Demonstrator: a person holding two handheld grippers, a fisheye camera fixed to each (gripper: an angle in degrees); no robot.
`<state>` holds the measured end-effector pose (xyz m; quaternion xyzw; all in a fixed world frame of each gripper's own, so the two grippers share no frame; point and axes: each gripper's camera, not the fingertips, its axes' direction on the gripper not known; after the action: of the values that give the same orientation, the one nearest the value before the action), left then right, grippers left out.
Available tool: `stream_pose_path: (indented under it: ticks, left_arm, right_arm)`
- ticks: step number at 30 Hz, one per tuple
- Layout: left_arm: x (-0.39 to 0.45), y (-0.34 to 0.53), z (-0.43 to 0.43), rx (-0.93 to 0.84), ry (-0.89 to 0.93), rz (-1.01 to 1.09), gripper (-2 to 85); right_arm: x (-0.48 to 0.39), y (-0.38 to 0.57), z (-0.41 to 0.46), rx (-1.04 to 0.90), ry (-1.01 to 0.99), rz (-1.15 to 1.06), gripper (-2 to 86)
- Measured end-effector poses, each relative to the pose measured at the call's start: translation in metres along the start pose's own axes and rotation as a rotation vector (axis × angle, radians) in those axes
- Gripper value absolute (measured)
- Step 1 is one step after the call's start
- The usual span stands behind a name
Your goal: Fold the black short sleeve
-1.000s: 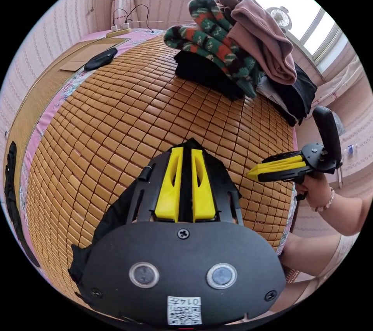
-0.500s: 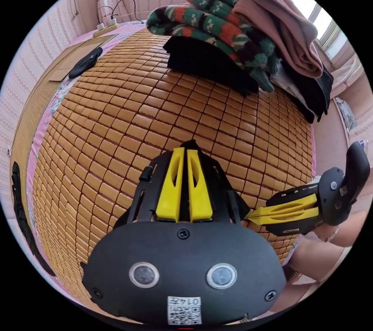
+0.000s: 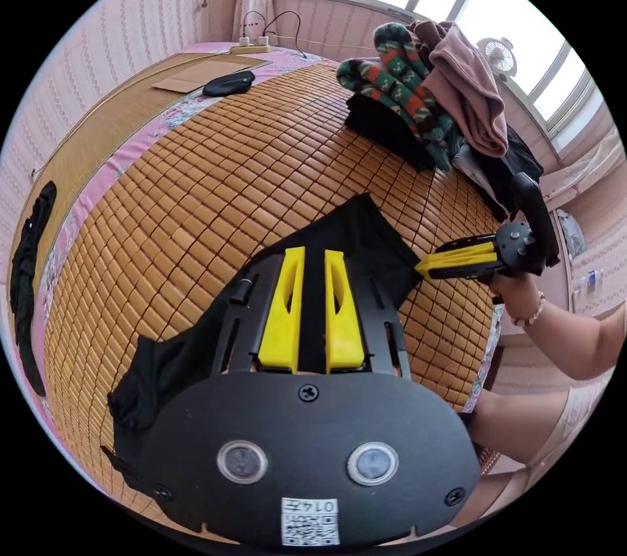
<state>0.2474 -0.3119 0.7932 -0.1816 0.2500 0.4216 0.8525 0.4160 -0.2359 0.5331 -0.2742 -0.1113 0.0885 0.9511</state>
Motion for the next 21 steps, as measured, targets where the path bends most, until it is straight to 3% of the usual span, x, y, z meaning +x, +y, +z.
stream_pose_path:
  ticks: [6,12,17,21]
  left_arm:
    - [-0.046,0.150,-0.059,-0.006,-0.106,-0.248,5.8]
    - [-0.084,0.335,-0.132,0.037,-0.293,-0.669,5.6]
    - [-0.111,0.476,-0.177,0.054,-0.404,-0.924,4.9]
    - [-0.134,0.531,-0.192,0.112,-0.447,-0.967,4.8]
  right_arm:
    - [-0.020,-0.009,0.012,-0.030,0.019,0.003,-0.3]
    - [-0.094,-0.040,0.007,-0.018,-0.013,-0.149,-0.2]
    - [-0.246,-0.106,0.059,-0.060,-0.234,-0.516,0.2]
    - [-0.369,-0.150,0.105,-0.081,-0.372,-0.734,0.9]
